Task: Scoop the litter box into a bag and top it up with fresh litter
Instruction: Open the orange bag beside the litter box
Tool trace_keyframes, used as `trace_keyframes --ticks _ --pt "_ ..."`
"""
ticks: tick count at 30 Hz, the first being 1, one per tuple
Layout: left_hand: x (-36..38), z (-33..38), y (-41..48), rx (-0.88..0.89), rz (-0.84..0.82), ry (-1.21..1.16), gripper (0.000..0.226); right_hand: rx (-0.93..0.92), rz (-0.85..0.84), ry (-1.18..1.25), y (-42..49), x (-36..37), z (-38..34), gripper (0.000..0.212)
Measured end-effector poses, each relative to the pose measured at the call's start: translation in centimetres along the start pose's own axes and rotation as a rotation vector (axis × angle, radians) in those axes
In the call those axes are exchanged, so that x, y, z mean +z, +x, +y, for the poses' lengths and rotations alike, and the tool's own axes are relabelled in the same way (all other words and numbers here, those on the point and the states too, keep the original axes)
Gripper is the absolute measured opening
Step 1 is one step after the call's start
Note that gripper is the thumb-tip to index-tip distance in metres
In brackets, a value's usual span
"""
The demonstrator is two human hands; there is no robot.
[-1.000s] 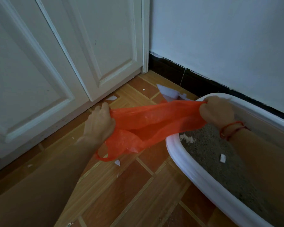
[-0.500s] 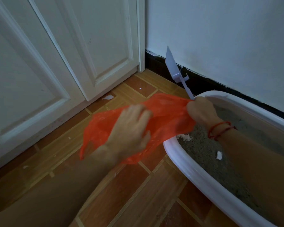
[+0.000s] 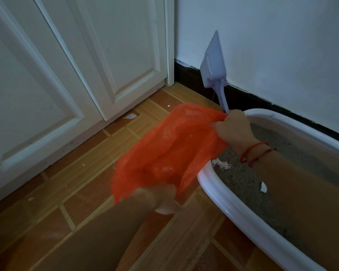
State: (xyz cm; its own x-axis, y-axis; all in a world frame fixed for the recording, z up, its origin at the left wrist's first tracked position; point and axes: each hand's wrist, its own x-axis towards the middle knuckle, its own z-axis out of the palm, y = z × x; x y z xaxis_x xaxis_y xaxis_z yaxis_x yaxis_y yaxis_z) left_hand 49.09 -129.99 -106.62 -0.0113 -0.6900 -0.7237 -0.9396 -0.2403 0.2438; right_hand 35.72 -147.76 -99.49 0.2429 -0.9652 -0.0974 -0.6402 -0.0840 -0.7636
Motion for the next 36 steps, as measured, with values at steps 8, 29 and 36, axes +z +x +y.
trace_keyframes --ticks 8,29,36 --pt "-5.2 0.5 -2.3 0.299 1.252 -0.038 0.033 -0.030 -0.055 -0.049 0.3 0.8 0.5 0.020" --pt "-10.3 -5.6 -0.9 -0.124 0.862 -0.023 0.061 -0.015 -0.038 -0.333 1.2 -0.2 2.2 0.010" --pt "-11.4 -5.8 -4.3 -0.144 0.580 -0.315 0.105 -0.026 -0.057 -0.262 2.3 0.1 2.5 0.007"
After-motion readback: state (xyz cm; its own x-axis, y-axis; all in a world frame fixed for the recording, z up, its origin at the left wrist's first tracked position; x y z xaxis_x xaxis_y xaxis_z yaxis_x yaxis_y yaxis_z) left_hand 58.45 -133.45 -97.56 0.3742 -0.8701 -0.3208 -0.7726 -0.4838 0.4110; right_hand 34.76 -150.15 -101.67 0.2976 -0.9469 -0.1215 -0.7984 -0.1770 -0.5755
